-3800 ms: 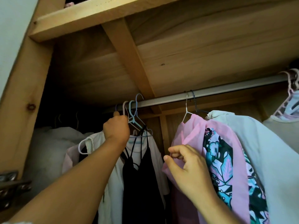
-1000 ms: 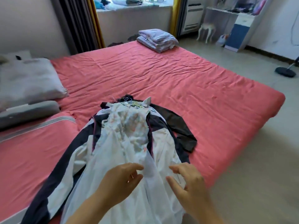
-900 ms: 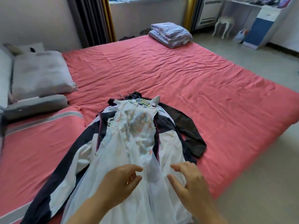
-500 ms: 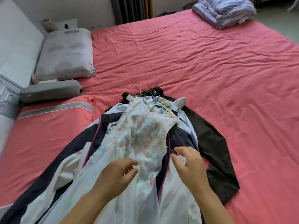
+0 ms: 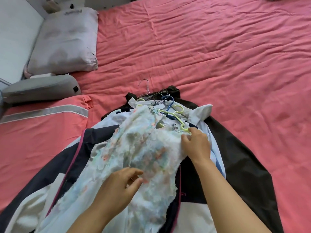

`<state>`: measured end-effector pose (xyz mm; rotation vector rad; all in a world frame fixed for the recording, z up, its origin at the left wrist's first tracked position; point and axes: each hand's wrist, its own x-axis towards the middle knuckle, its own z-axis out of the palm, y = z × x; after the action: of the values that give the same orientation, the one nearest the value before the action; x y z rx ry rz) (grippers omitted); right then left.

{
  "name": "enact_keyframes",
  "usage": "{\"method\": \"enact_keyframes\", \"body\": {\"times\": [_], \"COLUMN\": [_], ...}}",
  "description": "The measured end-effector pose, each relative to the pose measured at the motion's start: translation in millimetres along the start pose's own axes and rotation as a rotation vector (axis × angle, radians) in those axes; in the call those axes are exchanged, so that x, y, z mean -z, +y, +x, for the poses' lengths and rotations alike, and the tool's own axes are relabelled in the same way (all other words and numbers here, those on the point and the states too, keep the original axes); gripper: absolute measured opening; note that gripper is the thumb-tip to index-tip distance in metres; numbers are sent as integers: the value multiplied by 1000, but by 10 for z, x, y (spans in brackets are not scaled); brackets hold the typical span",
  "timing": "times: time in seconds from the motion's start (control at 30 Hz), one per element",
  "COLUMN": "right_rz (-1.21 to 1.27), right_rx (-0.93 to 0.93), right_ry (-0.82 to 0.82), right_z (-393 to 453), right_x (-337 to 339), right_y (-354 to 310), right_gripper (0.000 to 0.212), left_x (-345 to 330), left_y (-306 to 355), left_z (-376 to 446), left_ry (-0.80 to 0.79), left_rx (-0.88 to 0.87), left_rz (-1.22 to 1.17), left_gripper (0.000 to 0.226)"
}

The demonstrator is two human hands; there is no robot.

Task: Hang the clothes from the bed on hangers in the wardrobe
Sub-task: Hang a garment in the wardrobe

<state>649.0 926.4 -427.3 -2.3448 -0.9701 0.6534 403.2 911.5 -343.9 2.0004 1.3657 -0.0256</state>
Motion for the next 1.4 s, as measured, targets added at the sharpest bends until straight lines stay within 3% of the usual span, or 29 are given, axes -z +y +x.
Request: {"method": "enact_keyframes", "body": {"times": [0.1,0.23,0.37,0.47,0.57,0.67,0.77,0.97,1.13,1.3,1.4], "right_rz": [-169,-260,-100,63,225,308,370,387,278,172,181], "right_rx": [-27,-35,63,108,142,238,315,380,387,272,171], "right_ry": [-97,-71,-75,44,118,161,244,422,679,1015,1124], "right_z": [160,227,157,-31,-332,-716,-1177,-2334,-3657,-5397,-6348], "right_x": [-176,-245,-160,143,582,993,1342,1954,2297,2306,2287], "right_y": [2,-78,-157,-314,-511,-667,-830,-1148,-1480,-1740,-1856], "right_gripper": [32,38,29,17,18,16,16,16,9,18,22], "left_x": [30,128,220,323,491,772,1126,1778,2132,2238,2205], "left_y": [-76,-106,-70,-42,-4,152,374,709,906,1020,1095], "left_z": [81,125,117,98,63,-4,-124,-669,-1401,-2423,-3119], "left_ry": [8,19,51,89,192,418,631,786,756,650,549], "left_rx": [5,5,-45,-102,-191,-273,-377,-667,-944,-1262,-1367], "left_rz": [11,31,26,32,59,56,76,165,111,-63,-184], "left_gripper": [15,16,15,13,50,65,71,74,64,59,57]}}
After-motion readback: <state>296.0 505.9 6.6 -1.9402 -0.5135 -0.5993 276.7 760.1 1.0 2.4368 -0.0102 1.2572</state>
